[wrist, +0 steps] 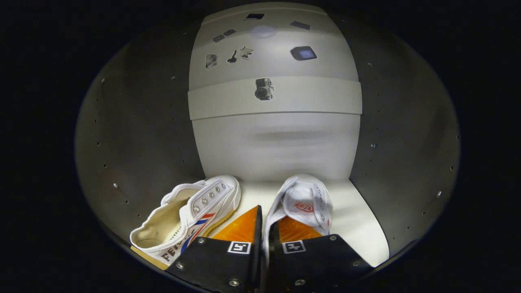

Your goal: Open the shoe cabinet door, grab the shoes and put them into the shoe cabinet, then close the shoe cabinet door.

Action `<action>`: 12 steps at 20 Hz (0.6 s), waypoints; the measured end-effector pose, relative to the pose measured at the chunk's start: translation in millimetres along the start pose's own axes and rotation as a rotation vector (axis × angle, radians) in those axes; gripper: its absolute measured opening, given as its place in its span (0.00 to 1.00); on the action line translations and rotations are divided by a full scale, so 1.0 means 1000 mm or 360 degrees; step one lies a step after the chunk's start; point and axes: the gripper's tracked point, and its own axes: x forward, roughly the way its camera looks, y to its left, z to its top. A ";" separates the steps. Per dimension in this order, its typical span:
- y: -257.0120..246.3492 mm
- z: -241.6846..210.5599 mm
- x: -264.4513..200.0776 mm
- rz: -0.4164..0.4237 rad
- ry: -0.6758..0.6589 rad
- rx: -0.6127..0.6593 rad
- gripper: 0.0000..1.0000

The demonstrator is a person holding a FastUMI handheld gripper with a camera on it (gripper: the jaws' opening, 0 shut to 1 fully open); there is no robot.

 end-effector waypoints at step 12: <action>0.039 0.013 -0.123 -0.0094 -0.0148 -0.0189 0.81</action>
